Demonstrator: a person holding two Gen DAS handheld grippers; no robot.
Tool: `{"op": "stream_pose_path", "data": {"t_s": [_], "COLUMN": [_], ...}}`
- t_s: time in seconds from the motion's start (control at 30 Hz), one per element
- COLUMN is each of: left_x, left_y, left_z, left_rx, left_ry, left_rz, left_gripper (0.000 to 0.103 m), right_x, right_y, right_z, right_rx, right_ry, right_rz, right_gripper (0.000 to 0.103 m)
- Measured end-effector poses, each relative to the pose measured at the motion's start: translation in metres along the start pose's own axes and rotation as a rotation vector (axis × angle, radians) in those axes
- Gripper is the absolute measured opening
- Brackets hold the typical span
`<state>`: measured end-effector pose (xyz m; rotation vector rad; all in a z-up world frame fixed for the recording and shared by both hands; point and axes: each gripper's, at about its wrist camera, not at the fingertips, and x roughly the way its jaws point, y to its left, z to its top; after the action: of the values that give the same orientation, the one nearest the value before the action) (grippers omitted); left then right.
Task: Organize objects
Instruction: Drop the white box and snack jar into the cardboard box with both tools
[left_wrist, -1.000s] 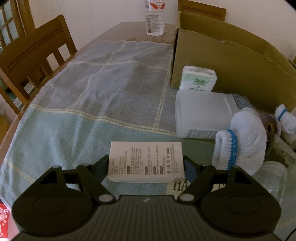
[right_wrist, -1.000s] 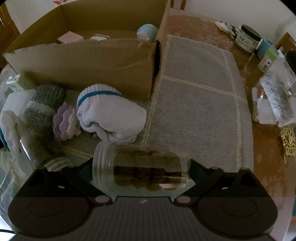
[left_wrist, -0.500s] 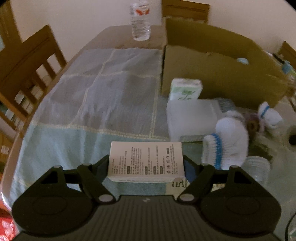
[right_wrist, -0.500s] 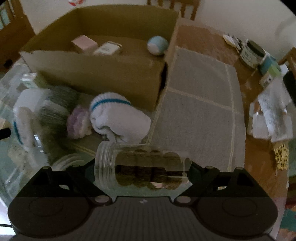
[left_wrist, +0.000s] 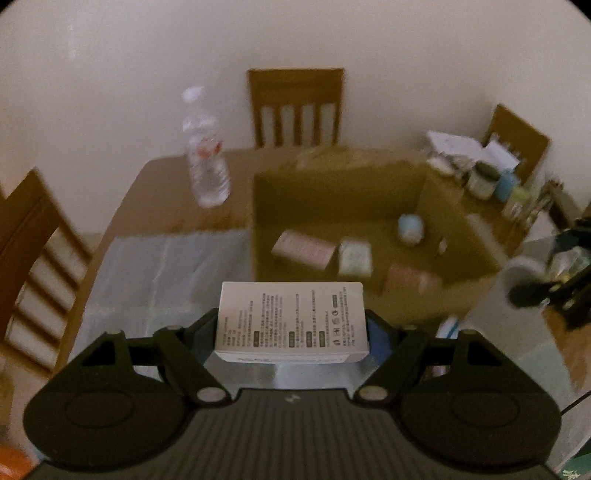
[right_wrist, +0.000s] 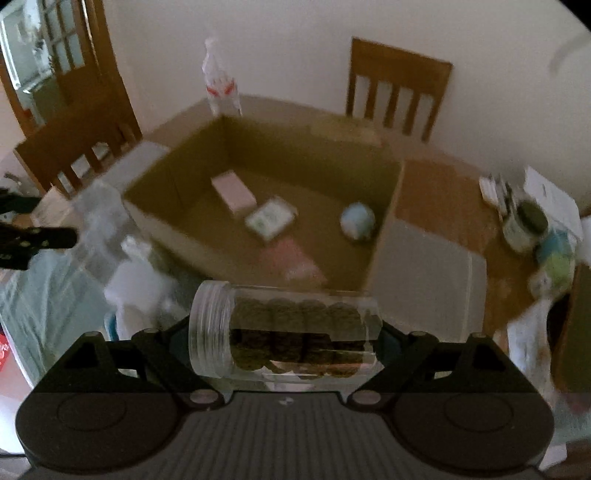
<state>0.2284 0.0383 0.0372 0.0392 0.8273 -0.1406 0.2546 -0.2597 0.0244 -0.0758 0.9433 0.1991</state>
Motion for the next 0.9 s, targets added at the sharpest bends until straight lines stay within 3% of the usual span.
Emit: {"op": "stream_pose_path", "data": {"t_s": [0.17, 0.3, 0.33, 0.53, 0.67, 0.9], "left_x": [0.035, 0.054, 0.056, 0.06, 0.058, 0.042], "left_y": [-0.012, -0.013, -0.013, -0.008, -0.013, -0.018], "left_z": [0.038, 0.049, 0.049, 0.042, 0.037, 0.026], "left_rx": [0.048, 0.027, 0.018, 0.007, 0.059, 0.077], "left_ry": [-0.032, -0.046, -0.05, -0.022, 0.004, -0.014], "left_rz": [0.001, 0.01, 0.021, 0.018, 0.052, 0.049], "left_gripper": [0.08, 0.099, 0.099, 0.101, 0.101, 0.101], "right_x": [0.016, 0.03, 0.031, 0.03, 0.031, 0.022], "right_y": [-0.004, -0.008, -0.008, -0.009, -0.004, 0.004], "right_z": [0.034, 0.053, 0.054, 0.051, 0.046, 0.039], "right_rx": [-0.029, -0.031, -0.03, -0.033, -0.037, -0.044], "right_ry": [-0.038, -0.051, -0.056, -0.063, -0.05, -0.054], "right_rz": [-0.013, -0.025, -0.022, -0.031, -0.042, -0.055], "right_gripper": [0.095, 0.098, 0.103, 0.103, 0.103, 0.103]}}
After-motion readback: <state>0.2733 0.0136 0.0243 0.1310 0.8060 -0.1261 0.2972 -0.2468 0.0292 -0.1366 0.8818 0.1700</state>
